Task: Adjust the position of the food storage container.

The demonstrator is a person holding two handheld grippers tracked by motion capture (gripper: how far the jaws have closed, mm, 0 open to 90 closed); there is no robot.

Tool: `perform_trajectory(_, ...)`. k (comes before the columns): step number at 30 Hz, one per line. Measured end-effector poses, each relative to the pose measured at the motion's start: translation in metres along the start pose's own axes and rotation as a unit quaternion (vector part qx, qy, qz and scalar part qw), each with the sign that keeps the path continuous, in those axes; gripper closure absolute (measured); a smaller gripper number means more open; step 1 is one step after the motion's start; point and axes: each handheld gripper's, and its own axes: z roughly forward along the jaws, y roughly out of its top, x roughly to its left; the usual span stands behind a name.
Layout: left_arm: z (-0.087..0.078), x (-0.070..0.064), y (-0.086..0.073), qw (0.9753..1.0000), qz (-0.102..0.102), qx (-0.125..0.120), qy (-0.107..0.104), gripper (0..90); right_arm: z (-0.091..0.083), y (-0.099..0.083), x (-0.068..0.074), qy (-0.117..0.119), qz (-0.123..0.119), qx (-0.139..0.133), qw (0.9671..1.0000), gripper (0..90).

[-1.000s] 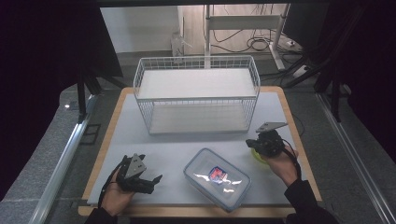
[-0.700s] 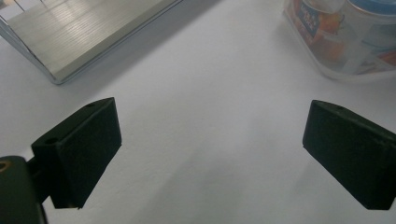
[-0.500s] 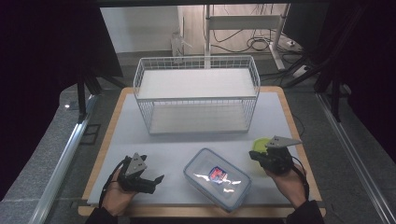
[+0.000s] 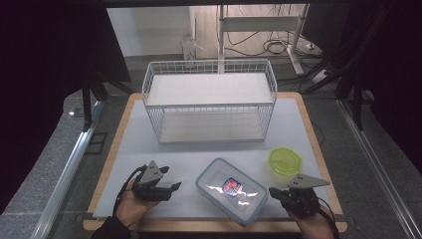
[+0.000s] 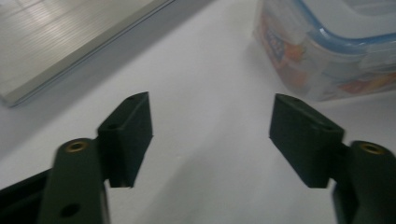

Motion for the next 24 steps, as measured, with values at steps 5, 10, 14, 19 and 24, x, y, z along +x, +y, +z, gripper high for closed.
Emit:
perform_trajectory(5, 0.003, 0.002, 0.004, 0.9995, -0.016, -0.013, -0.024, 51.1, -0.004, -0.016, 0.015, 0.007, 0.010, 0.019, 0.9997, 89.7)
perform_trajectory(10, 0.005, 0.005, 0.006, 0.9989, -0.027, -0.019, -0.032, 63.2, 0.001, -0.021, 0.025, 0.031, 0.009, 0.038, 0.9988, 89.7)
perform_trajectory(14, 0.006, 0.006, 0.006, 0.9991, -0.023, -0.012, -0.035, 69.5, 0.007, -0.019, 0.020, 0.024, 0.017, 0.041, 0.9987, 89.8)
perform_trajectory(19, 0.009, 0.006, 0.005, 0.9992, -0.021, -0.005, -0.033, 71.7, 0.016, -0.013, 0.014, 0.017, 0.024, 0.044, 0.9986, 89.8)
perform_trajectory(24, 0.010, 0.008, 0.005, 0.9993, -0.024, 0.003, -0.027, 72.3, 0.030, -0.004, 0.010, 0.016, 0.021, 0.049, 0.9985, 89.8)
